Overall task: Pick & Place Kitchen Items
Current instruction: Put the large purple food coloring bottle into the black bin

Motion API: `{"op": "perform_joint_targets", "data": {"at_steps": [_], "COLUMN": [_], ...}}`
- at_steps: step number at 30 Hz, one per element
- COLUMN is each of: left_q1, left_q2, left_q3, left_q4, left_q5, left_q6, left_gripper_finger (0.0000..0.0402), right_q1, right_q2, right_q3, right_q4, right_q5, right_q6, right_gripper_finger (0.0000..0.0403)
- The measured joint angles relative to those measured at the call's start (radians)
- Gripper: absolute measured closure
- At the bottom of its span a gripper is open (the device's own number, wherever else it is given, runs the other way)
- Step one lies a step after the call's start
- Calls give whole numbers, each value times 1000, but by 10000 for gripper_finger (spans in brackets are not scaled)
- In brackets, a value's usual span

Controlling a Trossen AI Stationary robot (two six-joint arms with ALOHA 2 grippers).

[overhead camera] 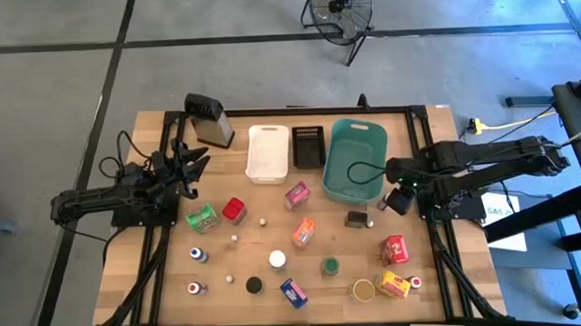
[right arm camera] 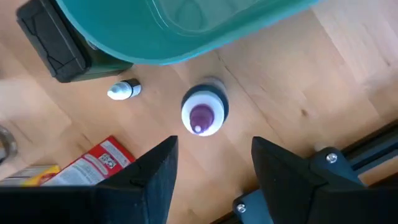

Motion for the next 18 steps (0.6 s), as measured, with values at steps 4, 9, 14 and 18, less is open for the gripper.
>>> {"op": "perform_joint_targets", "data": {"at_steps": [4, 9, 14, 18], "left_q1": [0, 0, 0, 0], "left_q2": [0, 0, 0, 0], "left_q3": [0, 0, 0, 0], "left_q4": [0, -1, -1, -1], "left_q5": [0, 0, 0, 0], "left_q6": [0, 0, 0, 0], "left_gripper_finger": [277, 278, 277, 277], "right_q1": [-1, -2, -2, -7], "right_q2": [40, 83, 127, 166], "right_q3": [0, 0, 0, 0], "right_q4": [15, 37, 56, 65], "right_q5": [-4, -4, -4, -5], "right_q6": [-29, -47, -67, -78], "right_gripper_finger": [196, 196, 196, 196]}}
